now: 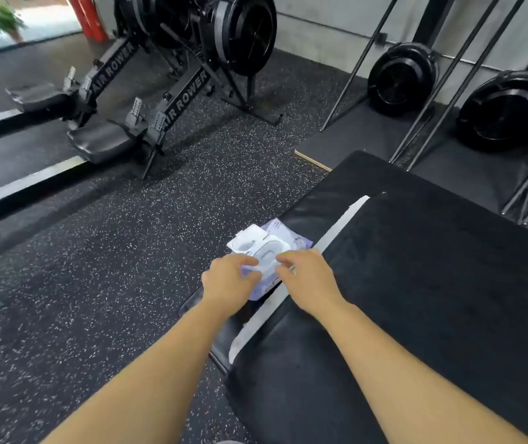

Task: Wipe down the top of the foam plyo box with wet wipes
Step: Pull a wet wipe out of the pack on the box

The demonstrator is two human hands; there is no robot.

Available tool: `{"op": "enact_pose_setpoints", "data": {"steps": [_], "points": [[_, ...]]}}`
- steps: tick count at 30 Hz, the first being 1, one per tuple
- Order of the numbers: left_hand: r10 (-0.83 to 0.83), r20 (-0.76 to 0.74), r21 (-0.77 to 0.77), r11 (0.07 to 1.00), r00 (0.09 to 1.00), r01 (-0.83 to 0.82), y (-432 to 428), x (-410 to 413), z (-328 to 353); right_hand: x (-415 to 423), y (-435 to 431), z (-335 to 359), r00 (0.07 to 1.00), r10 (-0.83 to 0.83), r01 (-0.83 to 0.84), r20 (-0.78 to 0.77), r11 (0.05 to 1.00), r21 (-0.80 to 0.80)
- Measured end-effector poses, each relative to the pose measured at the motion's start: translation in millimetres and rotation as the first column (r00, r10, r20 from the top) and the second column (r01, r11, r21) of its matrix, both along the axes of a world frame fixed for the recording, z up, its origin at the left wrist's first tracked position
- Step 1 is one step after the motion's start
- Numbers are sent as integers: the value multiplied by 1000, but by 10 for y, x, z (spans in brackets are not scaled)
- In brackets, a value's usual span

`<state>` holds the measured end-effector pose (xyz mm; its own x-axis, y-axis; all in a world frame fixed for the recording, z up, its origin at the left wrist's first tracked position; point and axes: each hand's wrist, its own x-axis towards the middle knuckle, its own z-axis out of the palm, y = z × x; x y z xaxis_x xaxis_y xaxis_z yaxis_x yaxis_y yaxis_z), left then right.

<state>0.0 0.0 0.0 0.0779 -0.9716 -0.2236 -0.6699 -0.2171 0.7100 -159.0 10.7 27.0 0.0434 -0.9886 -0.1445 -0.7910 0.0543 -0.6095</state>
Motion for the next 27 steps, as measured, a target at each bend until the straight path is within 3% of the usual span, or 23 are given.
{"op": "enact_pose_setpoints", "data": {"steps": [8,15,22,27], "points": [[-104,223,-137,981,969,136,-118,-58,-454,107,-597,-437,961,153,-170,-230,984,-56],[-110,286,-178,970,952,166,-101,-51,-613,88,-803,-514,899,279,-302,-339,953,-19],[-101,256,-212,964,961,158,-99,-51,-684,180,-886,-546,690,431,-520,-581,854,15],[-115,263,-204,964,958,171,-88,-33,-667,264,-926,-511,653,446,-528,-613,848,54]]}}
